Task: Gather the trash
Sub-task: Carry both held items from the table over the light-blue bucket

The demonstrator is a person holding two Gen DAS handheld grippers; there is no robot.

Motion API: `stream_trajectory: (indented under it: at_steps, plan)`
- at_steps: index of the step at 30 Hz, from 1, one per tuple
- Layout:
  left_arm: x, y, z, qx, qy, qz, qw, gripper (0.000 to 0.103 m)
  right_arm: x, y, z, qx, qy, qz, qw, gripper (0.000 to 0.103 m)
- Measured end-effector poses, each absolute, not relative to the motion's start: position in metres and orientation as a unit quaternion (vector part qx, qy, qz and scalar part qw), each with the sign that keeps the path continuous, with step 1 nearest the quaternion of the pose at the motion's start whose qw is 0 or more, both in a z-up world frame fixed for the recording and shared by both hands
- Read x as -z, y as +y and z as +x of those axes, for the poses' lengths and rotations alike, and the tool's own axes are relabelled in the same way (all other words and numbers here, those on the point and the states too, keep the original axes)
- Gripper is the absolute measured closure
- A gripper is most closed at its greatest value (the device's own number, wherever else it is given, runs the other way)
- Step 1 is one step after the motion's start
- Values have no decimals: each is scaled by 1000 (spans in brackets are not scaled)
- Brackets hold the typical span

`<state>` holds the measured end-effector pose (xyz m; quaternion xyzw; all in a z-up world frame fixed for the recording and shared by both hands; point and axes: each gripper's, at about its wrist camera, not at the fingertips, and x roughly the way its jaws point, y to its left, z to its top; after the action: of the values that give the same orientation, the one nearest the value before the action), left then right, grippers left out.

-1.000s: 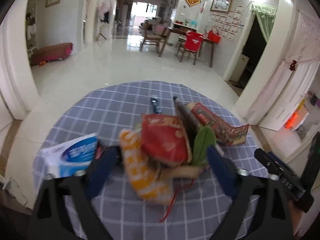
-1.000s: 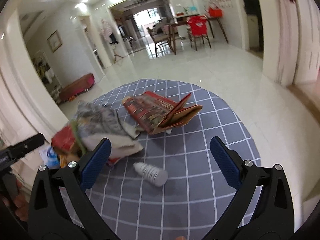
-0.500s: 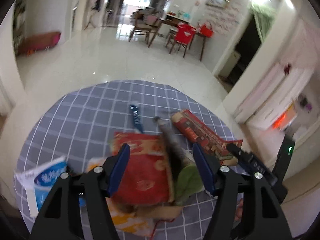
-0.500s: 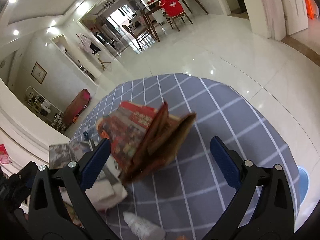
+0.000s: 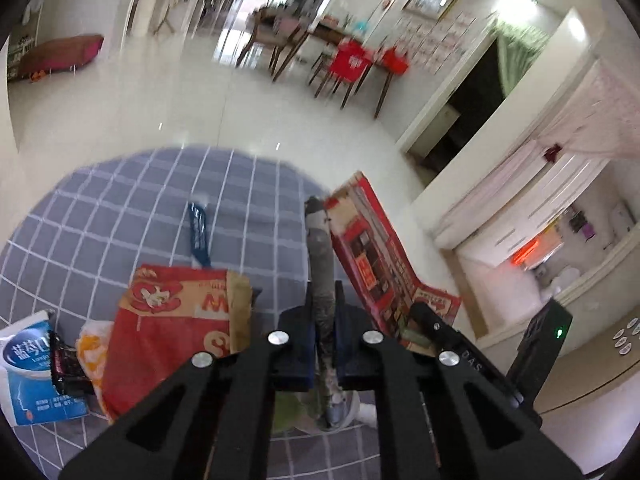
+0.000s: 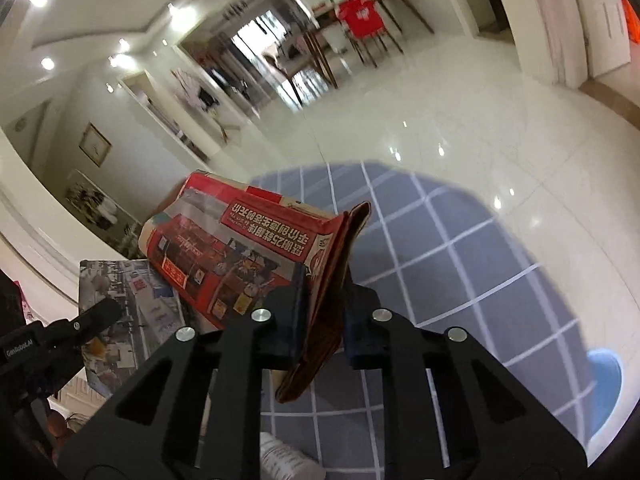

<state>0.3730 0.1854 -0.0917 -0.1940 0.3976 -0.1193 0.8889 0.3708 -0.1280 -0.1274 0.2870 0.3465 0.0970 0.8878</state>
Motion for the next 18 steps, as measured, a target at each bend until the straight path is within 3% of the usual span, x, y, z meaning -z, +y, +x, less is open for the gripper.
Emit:
stream_trajectory:
  at_steps: [8,18]
  plan:
    - [23,178,319,146,293,-201,923,97,68,-157,329,-103,273,289,912,89]
    - [-31,200,214,125,229,-173,950,97,37,-157,274,-138,272,276,912,92]
